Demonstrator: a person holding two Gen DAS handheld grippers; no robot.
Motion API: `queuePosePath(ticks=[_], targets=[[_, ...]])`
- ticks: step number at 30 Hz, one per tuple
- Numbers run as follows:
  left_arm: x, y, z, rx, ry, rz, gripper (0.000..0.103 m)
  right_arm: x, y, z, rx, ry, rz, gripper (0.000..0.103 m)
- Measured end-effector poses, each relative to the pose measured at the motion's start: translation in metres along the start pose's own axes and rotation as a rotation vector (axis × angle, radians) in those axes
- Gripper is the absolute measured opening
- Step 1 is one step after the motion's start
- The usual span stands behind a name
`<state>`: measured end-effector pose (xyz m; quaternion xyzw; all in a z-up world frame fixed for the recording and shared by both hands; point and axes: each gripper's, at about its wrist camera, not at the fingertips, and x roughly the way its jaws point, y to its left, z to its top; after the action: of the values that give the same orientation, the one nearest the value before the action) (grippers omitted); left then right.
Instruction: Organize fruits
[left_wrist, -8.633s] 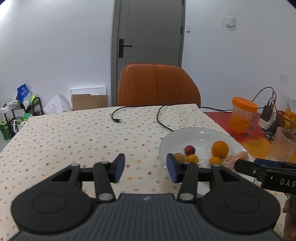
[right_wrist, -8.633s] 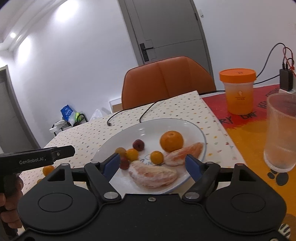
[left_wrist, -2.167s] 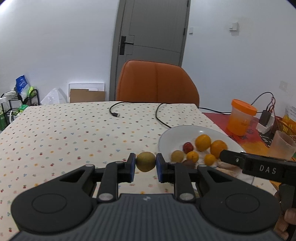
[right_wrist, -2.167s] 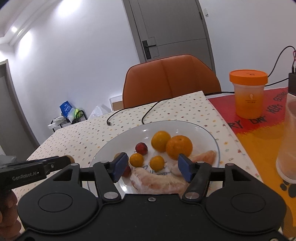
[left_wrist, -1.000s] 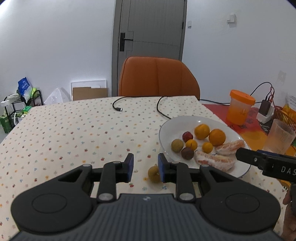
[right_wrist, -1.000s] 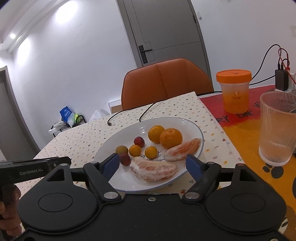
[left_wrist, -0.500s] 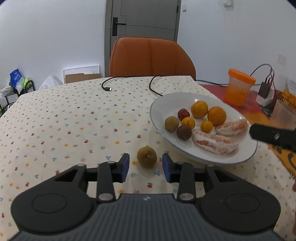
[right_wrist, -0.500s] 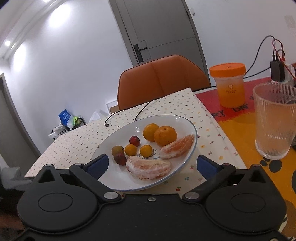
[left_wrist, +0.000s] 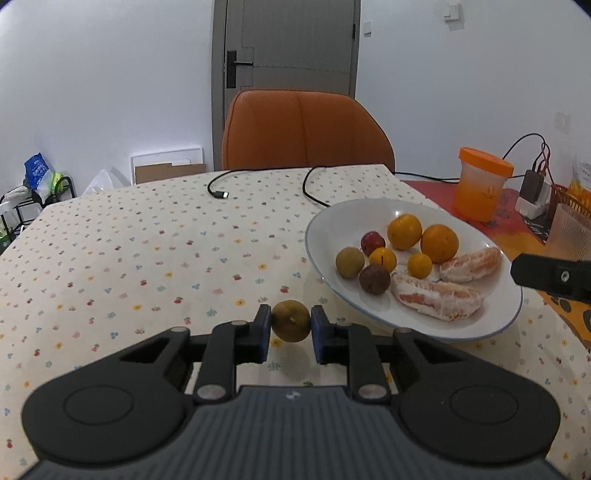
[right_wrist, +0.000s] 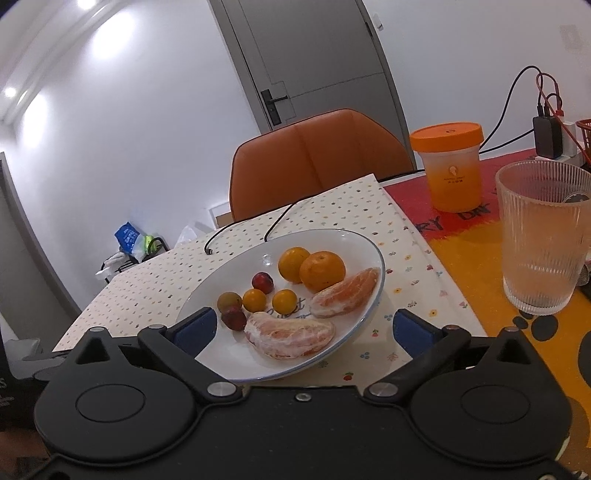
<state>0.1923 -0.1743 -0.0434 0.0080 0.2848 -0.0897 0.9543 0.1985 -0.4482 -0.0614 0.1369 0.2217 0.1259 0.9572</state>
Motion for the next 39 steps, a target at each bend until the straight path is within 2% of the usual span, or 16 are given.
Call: queuePosePath(ticks=[13, 23, 25, 34, 39], targets=[[-0.020, -0.020, 0.022, 0.049, -0.076, -0.047, 0.021, -0.010, -0.005, 0.000, 0.014, -0.024, -0.007, 0.103], [-0.032, -0.046, 0.028, 0.083, -0.100, -0.155, 0.022, -0.015, -0.012, 0.000, 0.027, -0.031, -0.015, 0.103], [-0.035, -0.047, 0.030, 0.087, -0.107, -0.153, 0.025, -0.015, -0.013, -0.001, 0.029, -0.028, -0.013, 0.103], [-0.049, -0.028, 0.033, 0.052, -0.103, -0.105, 0.026, -0.018, 0.000, 0.001, 0.016, -0.030, 0.017, 0.103], [-0.062, -0.015, 0.030, 0.019, -0.087, -0.059, 0.035, -0.023, 0.012, 0.002, -0.006, -0.027, 0.033, 0.103]])
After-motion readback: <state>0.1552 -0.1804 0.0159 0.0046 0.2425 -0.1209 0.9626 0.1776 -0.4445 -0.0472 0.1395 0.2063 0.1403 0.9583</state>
